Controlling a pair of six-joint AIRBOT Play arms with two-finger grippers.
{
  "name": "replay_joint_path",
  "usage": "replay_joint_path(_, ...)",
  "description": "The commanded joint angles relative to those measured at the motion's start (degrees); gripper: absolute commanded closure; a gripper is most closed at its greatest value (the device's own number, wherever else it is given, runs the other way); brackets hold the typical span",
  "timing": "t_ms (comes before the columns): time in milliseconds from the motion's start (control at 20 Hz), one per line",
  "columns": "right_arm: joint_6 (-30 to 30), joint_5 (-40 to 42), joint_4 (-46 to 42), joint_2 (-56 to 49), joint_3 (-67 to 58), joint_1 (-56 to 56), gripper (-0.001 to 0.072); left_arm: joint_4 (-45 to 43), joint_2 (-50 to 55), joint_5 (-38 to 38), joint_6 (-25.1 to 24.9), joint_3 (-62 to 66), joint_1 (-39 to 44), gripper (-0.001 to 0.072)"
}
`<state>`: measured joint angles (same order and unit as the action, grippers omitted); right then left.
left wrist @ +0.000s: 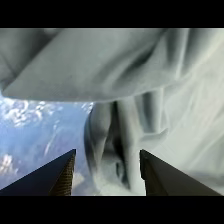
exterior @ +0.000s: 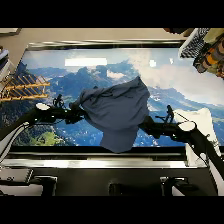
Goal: Fold the clothes and pants, and hang the long-sleeved shirts on hangers.
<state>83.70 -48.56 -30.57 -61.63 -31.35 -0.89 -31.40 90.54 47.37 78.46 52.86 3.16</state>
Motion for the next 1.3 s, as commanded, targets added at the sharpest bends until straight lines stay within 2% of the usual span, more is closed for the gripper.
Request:
replay_joint_path(0,1.8,0.0,0.2,3.5,0.0,-0.1,0.068,-0.5,0.5,-4.1,-0.1,0.0,1.2,0.0361)
replay_joint_path(100,2.7,0.2,0.3,5.0,-0.1,-0.1,0.068,0.0,0.5,-4.9,-0.1,0.0,1.9,0.0623)
replay_joint_path(150,2.7,0.5,0.7,5.9,-0.1,-0.1,0.068,0.2,0.5,-4.7,-0.1,0.2,2.0,0.0691)
replay_joint_path(450,1.3,3.1,1.1,11.2,-4.8,0.0,0.068,0.5,-2.6,3.8,-1.2,9.9,0.1,0.0694)
replay_joint_path(550,-0.9,3.1,0.9,12.3,-11.7,0.0,0.0681,0.3,-6.2,7.5,-1.6,16.0,-1.5,0.0694)
replay_joint_path(700,-0.1,3.1,1.0,13.2,-26.5,0.0,0.0681,-0.8,-14.2,15.4,-1.9,26.8,-5.0,0.0695)
replay_joint_path(850,-0.2,-0.5,0.9,14.5,-42.1,0.0,0.0681,-4.7,-24.3,19.7,1.8,36.1,-7.7,0.0695)
replay_joint_path(1050,0.1,-4.3,-1.1,19.2,-58.7,0.0,0.0681,-5.8,-38.1,20.7,6.4,42.1,-10.3,0.0694)
replay_joint_path(1150,2.4,-4.0,-4.7,21.7,-63.5,0.0,0.0681,-7.4,-43.9,20.5,9.3,42.3,-11.7,0.0695)
replay_joint_path(1250,7.1,-4.0,-10.3,23.3,-66.4,0.0,0.0681,-11.7,-48.0,20.2,13.0,42.3,-13.4,0.0694)
